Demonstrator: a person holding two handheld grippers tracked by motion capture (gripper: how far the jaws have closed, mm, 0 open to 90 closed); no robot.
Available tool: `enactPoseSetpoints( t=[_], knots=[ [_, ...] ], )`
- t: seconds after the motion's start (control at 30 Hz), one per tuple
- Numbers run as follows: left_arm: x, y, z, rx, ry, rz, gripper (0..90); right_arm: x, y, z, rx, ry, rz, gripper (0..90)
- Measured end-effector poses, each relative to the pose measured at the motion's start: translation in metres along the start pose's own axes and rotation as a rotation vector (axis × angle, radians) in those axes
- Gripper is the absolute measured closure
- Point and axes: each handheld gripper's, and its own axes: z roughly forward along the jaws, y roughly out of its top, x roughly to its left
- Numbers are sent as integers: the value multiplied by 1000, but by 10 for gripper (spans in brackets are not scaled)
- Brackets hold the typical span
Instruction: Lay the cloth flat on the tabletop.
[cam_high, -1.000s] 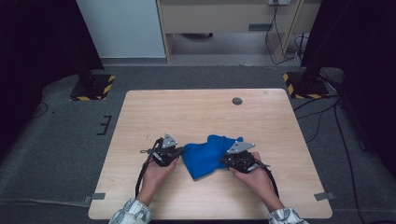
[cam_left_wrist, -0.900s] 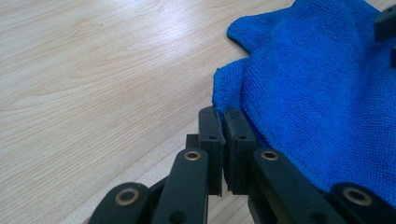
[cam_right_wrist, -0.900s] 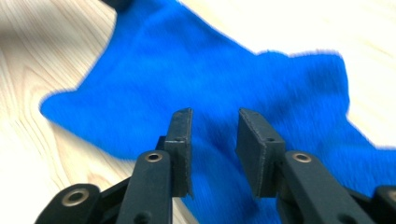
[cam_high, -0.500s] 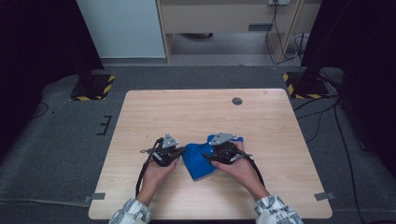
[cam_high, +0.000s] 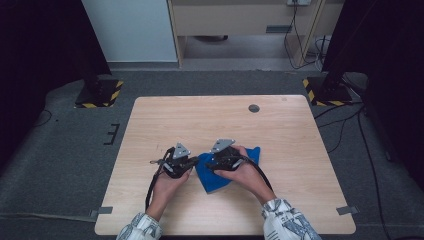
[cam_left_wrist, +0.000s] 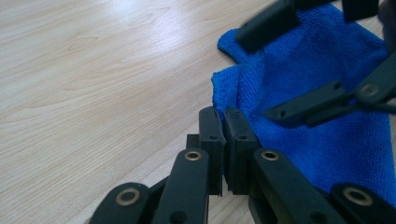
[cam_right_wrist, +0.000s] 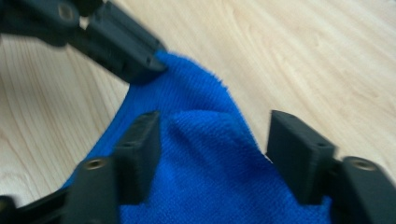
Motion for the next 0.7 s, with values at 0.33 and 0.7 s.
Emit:
enactPoseSetpoints(
  t=[0.33, 0.7],
  knots=[
    [2, -1, 1, 17, 3, -6, 864, -2, -14, -15, -20, 27, -1, 850],
    [8, -5, 3, 45, 18, -18, 862, -18, -33, -49, -94, -18, 89, 869]
  ],
)
